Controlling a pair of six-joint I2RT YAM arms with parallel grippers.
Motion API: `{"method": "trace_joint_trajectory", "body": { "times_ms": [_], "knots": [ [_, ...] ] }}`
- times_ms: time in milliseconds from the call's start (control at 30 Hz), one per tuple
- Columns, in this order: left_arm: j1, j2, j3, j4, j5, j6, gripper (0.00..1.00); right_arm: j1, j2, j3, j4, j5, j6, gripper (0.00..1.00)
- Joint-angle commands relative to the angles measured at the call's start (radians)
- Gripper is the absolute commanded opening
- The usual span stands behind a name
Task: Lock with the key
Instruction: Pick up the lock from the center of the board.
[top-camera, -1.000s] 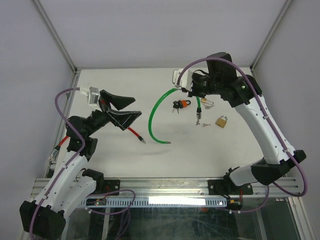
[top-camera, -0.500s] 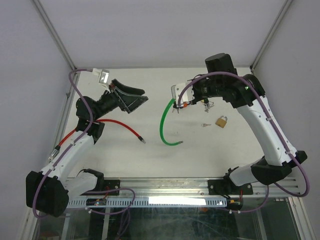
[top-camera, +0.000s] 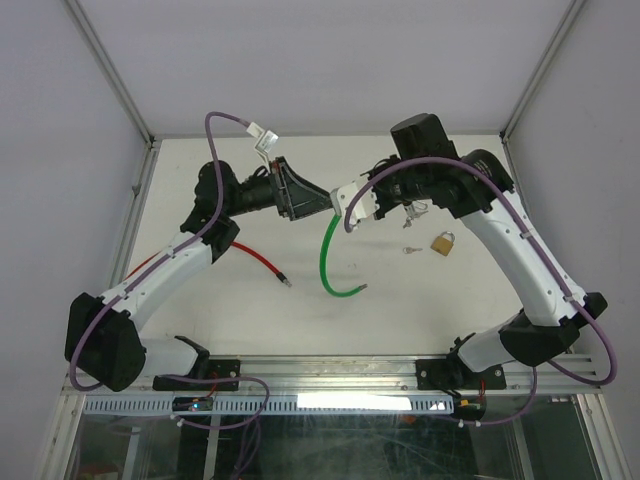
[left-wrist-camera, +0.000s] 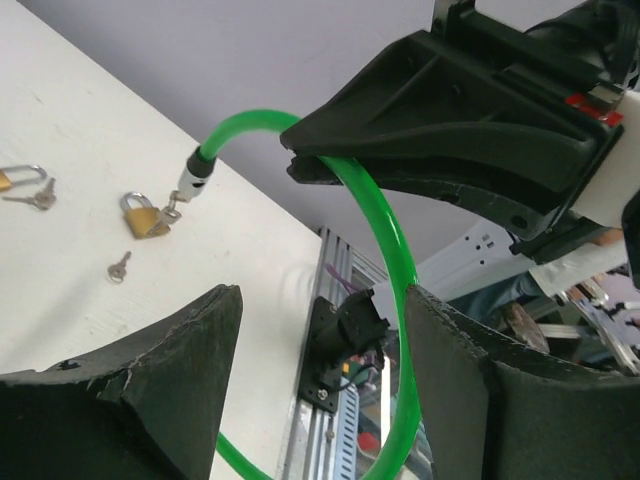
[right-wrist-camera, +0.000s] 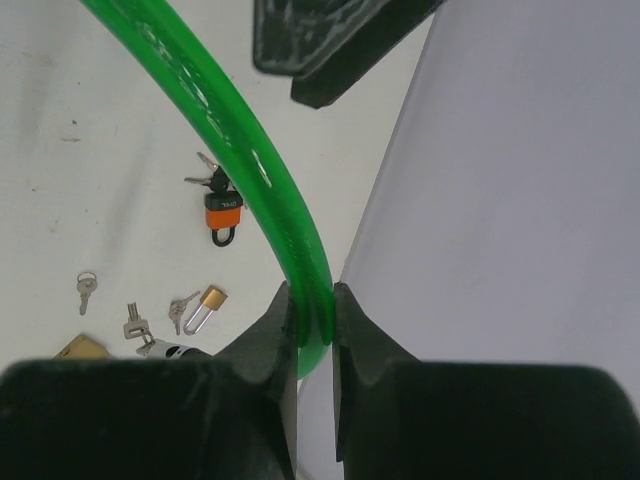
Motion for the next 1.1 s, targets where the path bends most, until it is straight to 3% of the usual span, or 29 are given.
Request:
{"method": "trace_joint_trajectory", "body": {
  "times_ms": [0, 367, 667, 767, 833, 900, 1000, 1067],
  "knots": [
    [-0.049, 0.036, 0.083, -0.007, 0.063, 0.016, 0.66, 0.013, -0.008, 0.008, 0.037, 0.015, -0.011, 0.0],
    [-0.08, 0.087, 0.119, 0.022, 0.086, -0.026, 0.63, 0.033, -0.009, -0.025, 0.037, 0.028, -0.016, 0.0],
    [-0.105, 0.14, 0.139, -0.014, 0.106, -0.02, 0.44, 0.051, -0.008, -0.032, 0.041, 0.026, -0.001, 0.0],
    [-0.107, 0.155, 0.15, -0.018, 0.128, -0.015, 0.23, 0.053, -0.012, -0.045, 0.043, 0.028, 0.0, 0.0],
    [-0.107, 0.173, 0.155, -0.019, 0.143, -0.012, 0.18, 0.054, -0.016, -0.05, 0.046, 0.028, 0.005, 0.0],
    [-0.108, 0.176, 0.16, -0.025, 0.153, -0.004, 0.19, 0.054, -0.017, -0.052, 0.046, 0.027, 0.009, 0.0],
    [-0.108, 0.182, 0.179, -0.08, 0.157, 0.03, 0.35, 0.055, -0.022, -0.056, 0.047, 0.033, 0.011, 0.0],
    [-0.108, 0.182, 0.185, -0.105, 0.156, 0.044, 0.4, 0.056, -0.024, -0.06, 0.05, 0.041, 0.011, 0.0]
  ]
}}
